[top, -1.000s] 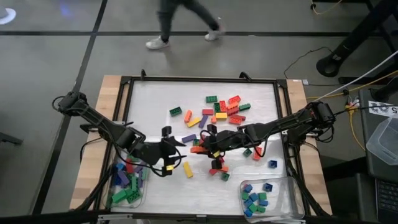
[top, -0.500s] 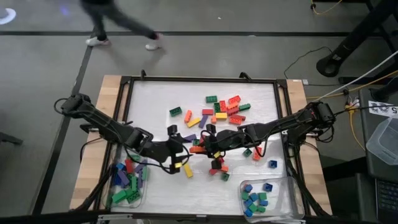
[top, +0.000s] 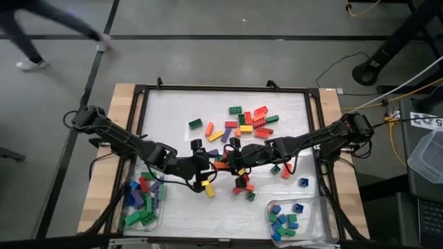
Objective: Sort blocks by size
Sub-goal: Put the large orange game piece into the left transparent bin
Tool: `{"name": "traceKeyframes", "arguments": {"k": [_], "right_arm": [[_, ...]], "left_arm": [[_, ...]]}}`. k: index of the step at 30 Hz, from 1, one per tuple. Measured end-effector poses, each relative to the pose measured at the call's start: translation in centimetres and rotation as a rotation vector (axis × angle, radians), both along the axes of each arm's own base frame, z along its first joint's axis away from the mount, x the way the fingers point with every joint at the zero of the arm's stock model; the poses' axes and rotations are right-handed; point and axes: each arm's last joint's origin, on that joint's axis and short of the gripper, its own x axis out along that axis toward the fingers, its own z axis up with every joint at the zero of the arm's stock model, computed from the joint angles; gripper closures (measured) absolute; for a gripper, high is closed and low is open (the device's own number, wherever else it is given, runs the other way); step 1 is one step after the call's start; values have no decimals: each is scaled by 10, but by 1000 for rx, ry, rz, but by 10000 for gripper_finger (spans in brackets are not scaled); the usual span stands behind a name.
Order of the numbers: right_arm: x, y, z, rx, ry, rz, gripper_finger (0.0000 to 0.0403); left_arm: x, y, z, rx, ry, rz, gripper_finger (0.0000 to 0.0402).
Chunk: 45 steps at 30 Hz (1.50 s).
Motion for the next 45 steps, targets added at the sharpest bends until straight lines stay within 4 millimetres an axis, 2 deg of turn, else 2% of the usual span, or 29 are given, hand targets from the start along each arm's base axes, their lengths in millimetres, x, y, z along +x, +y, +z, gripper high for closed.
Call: {"name": "traceKeyframes", "arguments": {"k": [10, 15, 20, 23, 27, 31, 35, 40, 45], "right_arm": [[0, 0, 0, -1, -1, -1, 306], [0, 0, 0, 0, 0, -2, 306], [0, 0, 0, -10, 0, -12, 306], [0, -1, 0, -12, 0, -24, 298], [0, -1, 0, 44, 1, -83, 255], [-1, -2, -3, 132, 43, -128, 200], [-6, -1, -11, 246, 166, -149, 164], [-19, -4, -26, 330, 386, -289, 150], [-29, -8, -34, 349, 497, -450, 154]], "left_arm": [[2, -1, 4, -12, -42, -1, 175], [2, -1, 4, -11, -44, -3, 230], [2, -2, 4, 1, -45, -13, 321], [2, -2, 5, 8, -44, -14, 326], [-2, -1, 7, 51, -20, -41, 326], [-17, 1, 13, 39, 32, -62, 326], [-42, 0, 20, -87, 121, -91, 326], [-84, -5, 24, -386, 361, -137, 320], [-122, -17, 20, -643, 653, -12, 298]]}}
